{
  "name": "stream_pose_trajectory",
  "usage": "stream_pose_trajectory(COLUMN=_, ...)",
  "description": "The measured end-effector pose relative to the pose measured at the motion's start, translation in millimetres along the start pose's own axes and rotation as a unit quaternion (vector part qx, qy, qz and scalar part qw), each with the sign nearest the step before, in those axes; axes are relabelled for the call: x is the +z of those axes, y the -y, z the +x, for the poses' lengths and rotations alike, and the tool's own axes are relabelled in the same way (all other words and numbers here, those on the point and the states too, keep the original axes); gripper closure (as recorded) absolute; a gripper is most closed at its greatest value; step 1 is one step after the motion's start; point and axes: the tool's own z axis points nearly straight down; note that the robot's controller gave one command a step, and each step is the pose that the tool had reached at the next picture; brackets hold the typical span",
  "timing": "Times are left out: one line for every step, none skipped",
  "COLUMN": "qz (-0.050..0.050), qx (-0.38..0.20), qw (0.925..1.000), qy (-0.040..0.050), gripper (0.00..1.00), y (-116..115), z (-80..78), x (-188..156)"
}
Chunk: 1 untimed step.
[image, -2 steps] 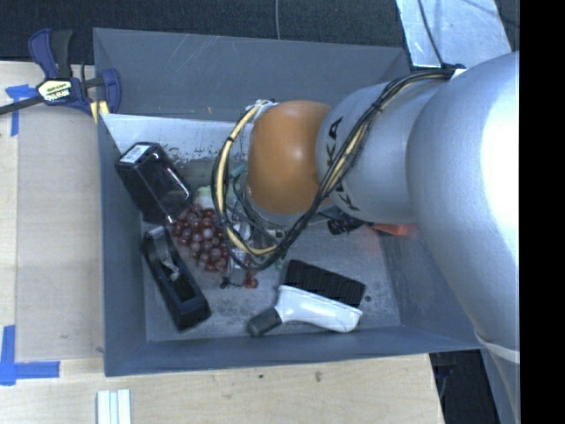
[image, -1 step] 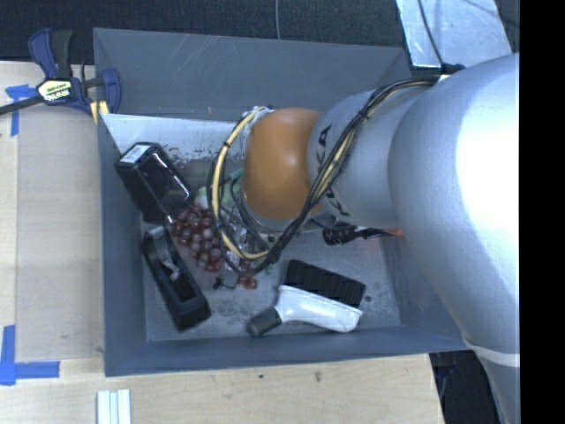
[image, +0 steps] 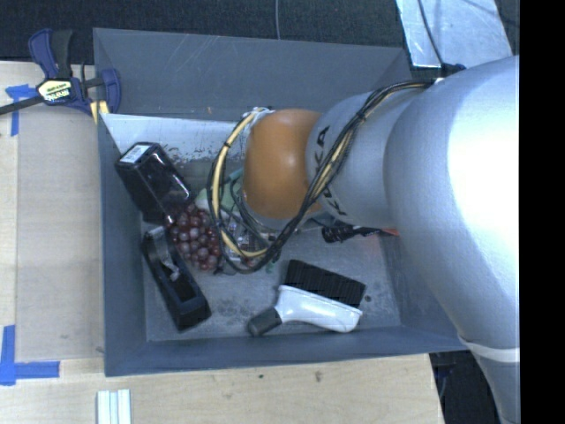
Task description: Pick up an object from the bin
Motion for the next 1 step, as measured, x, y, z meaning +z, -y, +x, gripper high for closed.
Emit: stream_pose_trajectory(qz=0.000, qx=0.000, qw=1.0000, qy=0.0000, gripper=1.00, y=0.1, z=0.0, x=0.0)
